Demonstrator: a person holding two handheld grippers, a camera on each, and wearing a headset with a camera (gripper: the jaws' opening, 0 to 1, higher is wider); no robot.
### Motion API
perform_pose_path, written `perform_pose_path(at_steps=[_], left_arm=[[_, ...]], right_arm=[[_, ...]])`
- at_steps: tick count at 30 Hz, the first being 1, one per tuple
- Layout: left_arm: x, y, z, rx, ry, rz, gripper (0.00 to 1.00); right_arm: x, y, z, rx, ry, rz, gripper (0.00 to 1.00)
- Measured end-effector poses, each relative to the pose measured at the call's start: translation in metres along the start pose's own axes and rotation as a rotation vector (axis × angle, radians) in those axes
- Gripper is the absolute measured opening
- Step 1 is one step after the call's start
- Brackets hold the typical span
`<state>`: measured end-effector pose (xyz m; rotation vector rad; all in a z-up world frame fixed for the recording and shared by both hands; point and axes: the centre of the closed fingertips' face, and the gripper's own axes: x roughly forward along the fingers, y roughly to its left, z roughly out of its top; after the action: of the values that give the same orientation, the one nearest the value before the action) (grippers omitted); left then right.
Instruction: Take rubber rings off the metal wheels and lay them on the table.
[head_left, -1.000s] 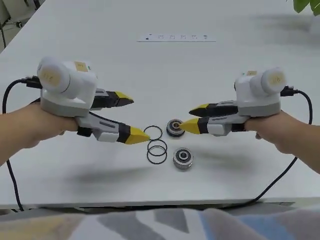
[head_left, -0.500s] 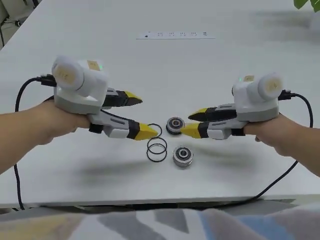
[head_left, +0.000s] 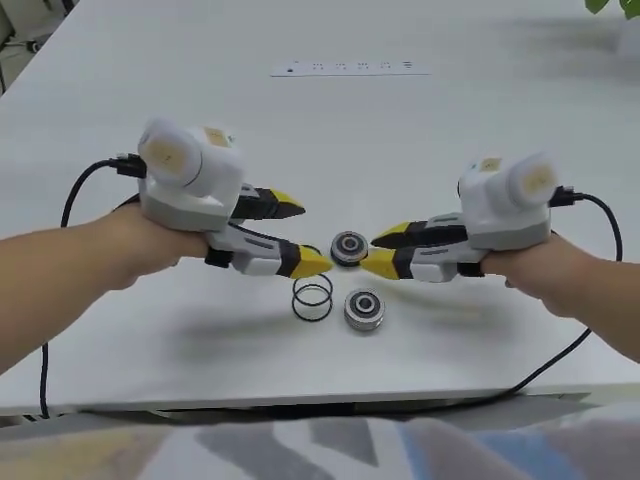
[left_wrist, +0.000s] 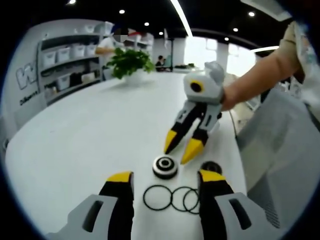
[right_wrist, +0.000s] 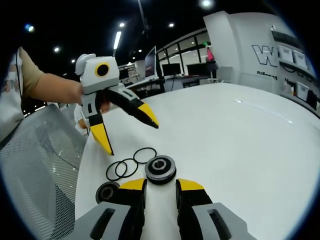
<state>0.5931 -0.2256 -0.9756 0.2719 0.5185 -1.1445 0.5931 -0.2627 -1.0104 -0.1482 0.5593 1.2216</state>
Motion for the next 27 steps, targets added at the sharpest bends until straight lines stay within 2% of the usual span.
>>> perform_pose_path(at_steps=[10, 27], left_arm=[[0.015, -0.005, -0.002, -0.013, 0.011, -0.009, 0.46], [0.032, -0.008, -0.001, -0.008, 0.035, -0.016, 0.32]], right_arm=[[0.004, 0.000, -0.002, -0.004, 0.003, -0.008, 0.18], [0.006, -0.001, -0.002, -0.008, 0.005, -0.023, 0.14]])
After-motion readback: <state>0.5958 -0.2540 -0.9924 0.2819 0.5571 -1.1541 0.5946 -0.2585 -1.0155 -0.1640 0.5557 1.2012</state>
